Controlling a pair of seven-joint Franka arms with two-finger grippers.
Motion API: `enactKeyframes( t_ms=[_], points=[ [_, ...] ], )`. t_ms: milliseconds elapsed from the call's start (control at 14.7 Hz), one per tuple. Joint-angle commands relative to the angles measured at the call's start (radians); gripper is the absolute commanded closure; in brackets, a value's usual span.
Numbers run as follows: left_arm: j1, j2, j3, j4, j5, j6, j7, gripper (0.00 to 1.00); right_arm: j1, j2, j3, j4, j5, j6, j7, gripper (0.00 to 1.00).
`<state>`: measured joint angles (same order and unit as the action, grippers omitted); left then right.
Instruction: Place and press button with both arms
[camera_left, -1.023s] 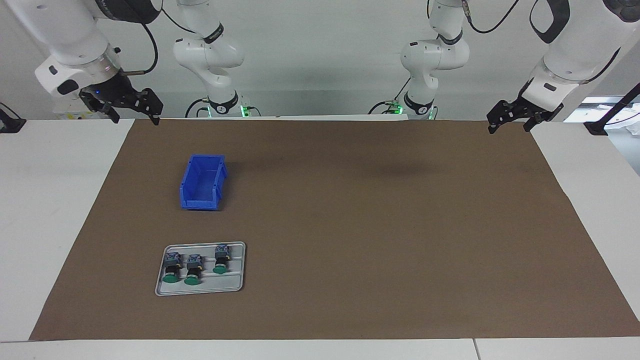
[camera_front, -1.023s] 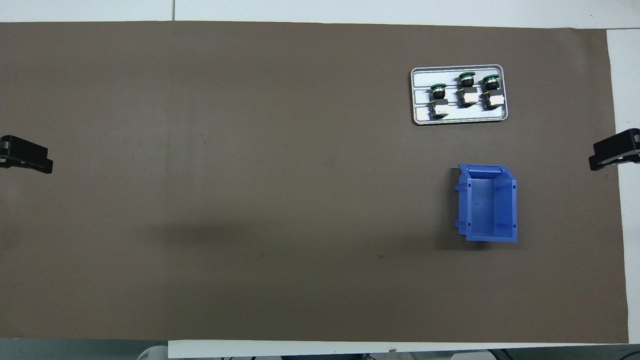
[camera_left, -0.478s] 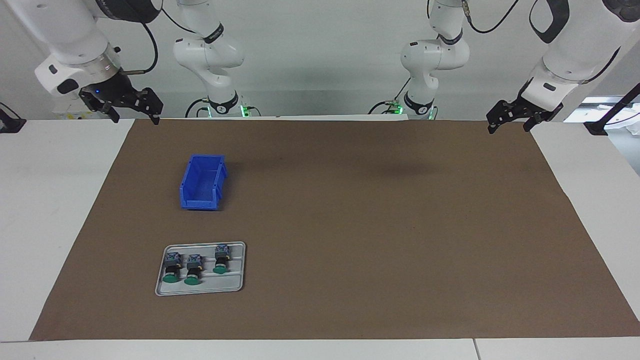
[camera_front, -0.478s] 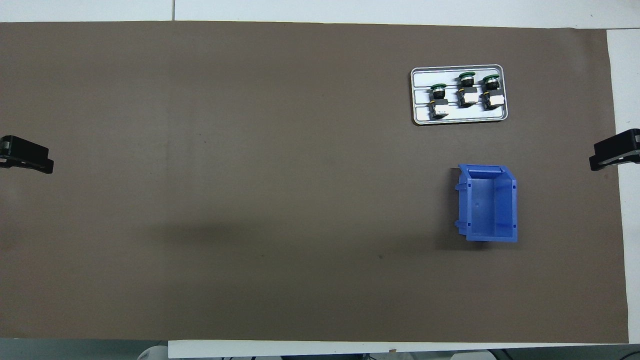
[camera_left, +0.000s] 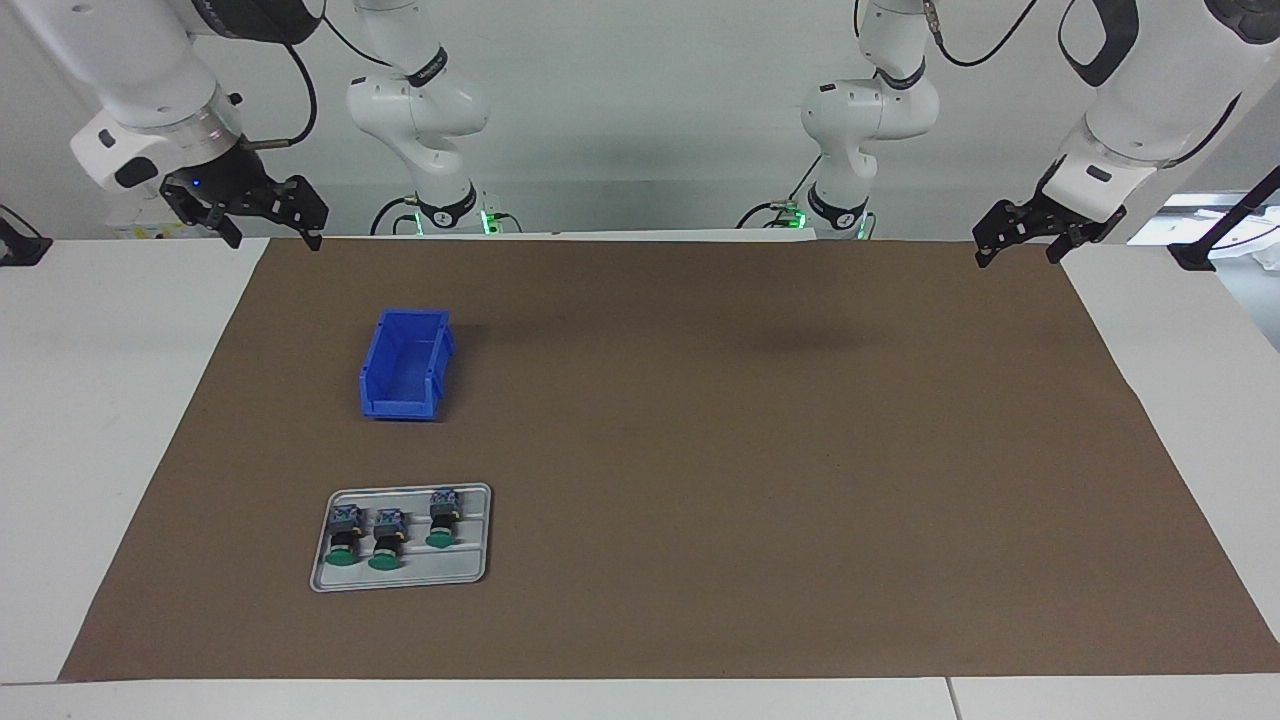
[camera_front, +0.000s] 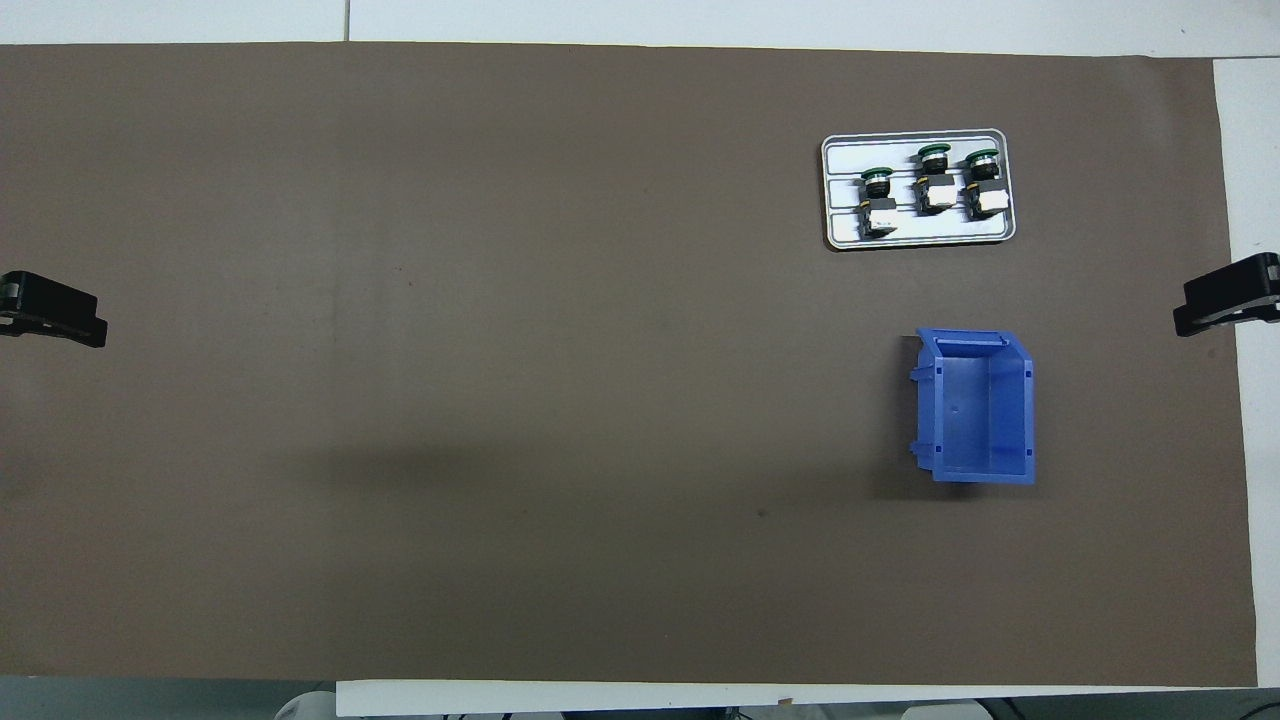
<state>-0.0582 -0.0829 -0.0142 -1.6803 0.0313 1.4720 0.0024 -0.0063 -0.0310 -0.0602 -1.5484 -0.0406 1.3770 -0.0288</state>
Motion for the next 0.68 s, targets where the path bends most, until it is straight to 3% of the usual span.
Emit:
enactKeyframes(
  t_ms=[0, 205, 614],
  points=[
    [-0.005, -0.015, -0.001, -0.004, -0.007, -0.013, 0.013, 0.0, 0.0, -0.026, 0.003, -0.032, 0.022, 0.013, -0.034, 0.0],
    [-0.003, -0.017, -0.001, -0.007, -0.007, -0.012, 0.014, 0.0, 0.043, -0.001, 0.026, -0.041, 0.037, 0.117, 0.016, 0.0],
    [-0.003, -0.017, -0.001, -0.007, -0.007, -0.012, 0.016, 0.0, 0.152, 0.261, 0.031, -0.03, 0.111, 0.443, 0.145, 0.0]
  ],
)
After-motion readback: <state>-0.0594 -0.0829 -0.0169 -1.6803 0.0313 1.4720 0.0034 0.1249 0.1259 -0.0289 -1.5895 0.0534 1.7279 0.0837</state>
